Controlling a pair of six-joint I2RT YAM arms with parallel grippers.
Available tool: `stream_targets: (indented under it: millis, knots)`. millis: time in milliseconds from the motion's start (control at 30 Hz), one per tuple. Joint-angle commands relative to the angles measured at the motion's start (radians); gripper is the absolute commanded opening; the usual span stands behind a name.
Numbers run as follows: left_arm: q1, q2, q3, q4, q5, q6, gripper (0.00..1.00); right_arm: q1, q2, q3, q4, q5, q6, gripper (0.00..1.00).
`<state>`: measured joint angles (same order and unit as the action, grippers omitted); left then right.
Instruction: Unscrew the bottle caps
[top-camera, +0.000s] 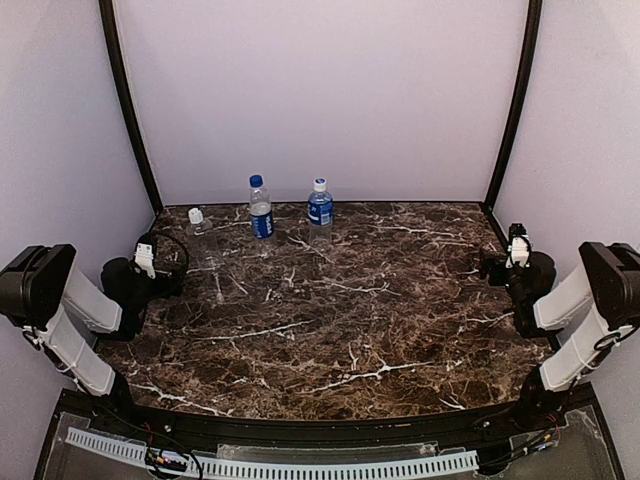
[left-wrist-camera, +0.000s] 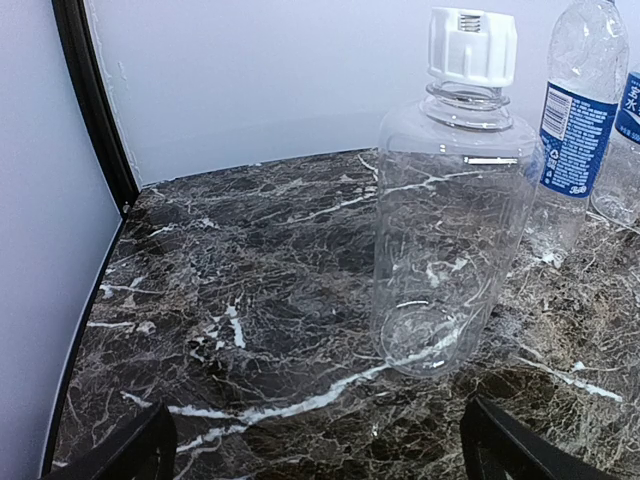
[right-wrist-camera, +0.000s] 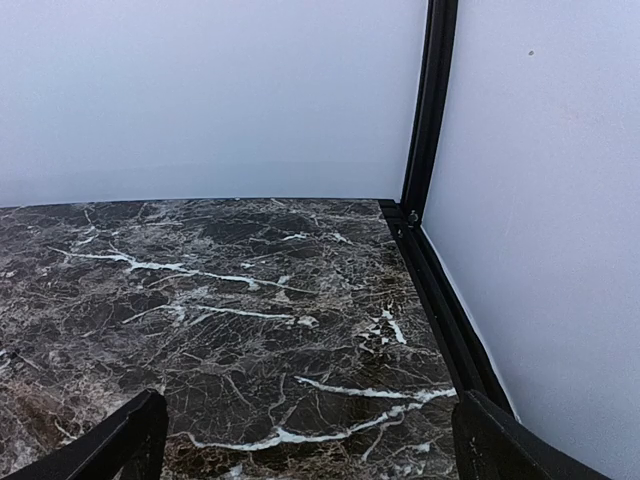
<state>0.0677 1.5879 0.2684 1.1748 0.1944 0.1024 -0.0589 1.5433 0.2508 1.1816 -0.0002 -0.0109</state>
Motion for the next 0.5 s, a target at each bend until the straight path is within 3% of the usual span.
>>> stream_targets:
  millis: [0, 133, 267, 467]
  knots:
    - [-0.003, -0.007, 0.001, 0.02, 0.01, 0.008, 1.0, 0.004, 0.003, 0.007, 0.03, 0.005, -0.005, 0.99]
    - [-0.004, -0.008, 0.001, 0.021, 0.01, 0.009, 1.0, 0.002, -0.038, 0.032, -0.024, 0.005, -0.003, 0.99]
    - [-0.003, -0.008, -0.002, 0.024, 0.0, 0.003, 1.0, -0.004, -0.246, 0.154, -0.409, 0.082, 0.072, 0.99]
    - [0.007, -0.055, -0.019, 0.018, -0.076, -0.047, 1.0, -0.007, -0.44, 0.283, -0.652, -0.201, 0.133, 0.99]
